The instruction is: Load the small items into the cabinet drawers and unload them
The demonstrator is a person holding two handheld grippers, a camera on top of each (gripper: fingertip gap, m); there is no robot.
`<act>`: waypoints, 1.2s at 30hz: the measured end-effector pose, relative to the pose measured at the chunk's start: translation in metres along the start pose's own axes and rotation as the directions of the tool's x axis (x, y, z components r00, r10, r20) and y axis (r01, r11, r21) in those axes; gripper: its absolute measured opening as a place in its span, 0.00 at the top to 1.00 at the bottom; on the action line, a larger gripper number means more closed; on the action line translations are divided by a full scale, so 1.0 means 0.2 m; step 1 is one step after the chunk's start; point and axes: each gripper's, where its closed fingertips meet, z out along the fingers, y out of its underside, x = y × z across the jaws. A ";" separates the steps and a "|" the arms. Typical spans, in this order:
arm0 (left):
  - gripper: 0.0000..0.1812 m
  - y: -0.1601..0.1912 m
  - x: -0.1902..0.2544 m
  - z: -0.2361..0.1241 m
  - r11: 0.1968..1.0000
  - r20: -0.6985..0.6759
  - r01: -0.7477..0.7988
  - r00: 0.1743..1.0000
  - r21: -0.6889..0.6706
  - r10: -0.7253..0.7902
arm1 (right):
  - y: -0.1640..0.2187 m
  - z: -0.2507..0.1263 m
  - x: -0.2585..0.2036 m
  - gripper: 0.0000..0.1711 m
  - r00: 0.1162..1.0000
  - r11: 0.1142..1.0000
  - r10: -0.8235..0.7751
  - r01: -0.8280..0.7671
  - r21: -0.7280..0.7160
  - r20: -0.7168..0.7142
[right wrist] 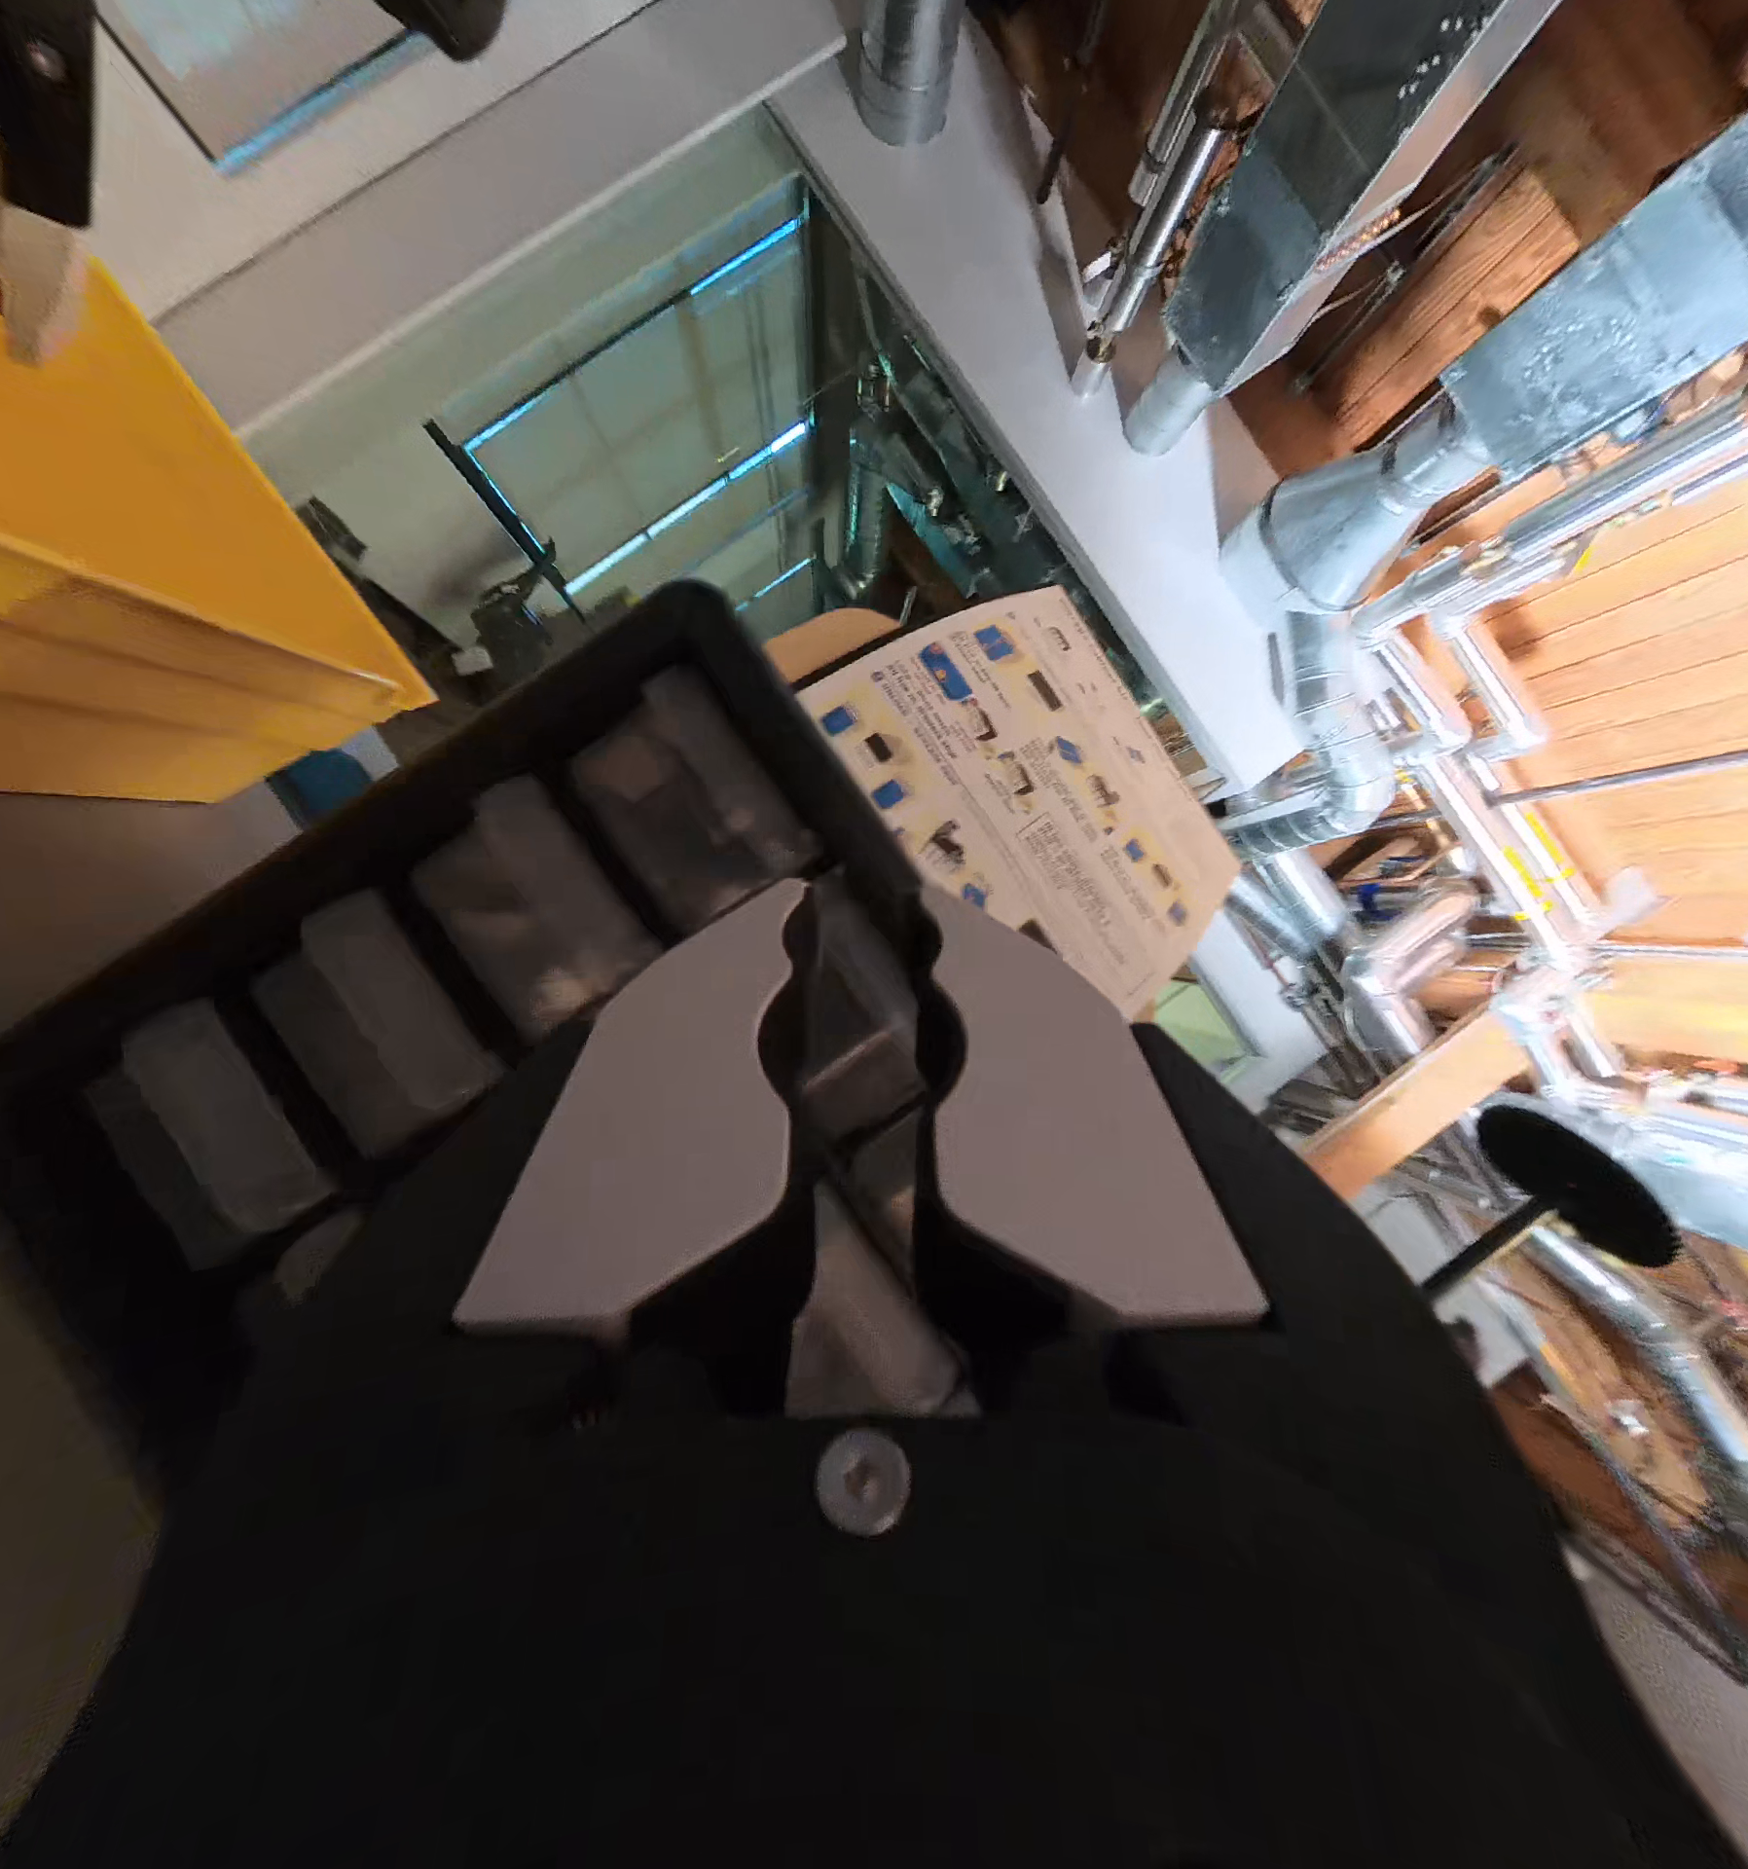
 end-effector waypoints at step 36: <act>0.72 0.03 0.00 0.21 0.997 -0.069 -0.081 0.994 0.020 0.082 | 0.30 -0.04 -0.13 0.93 0.983 0.963 -0.185 0.184 -0.196 0.012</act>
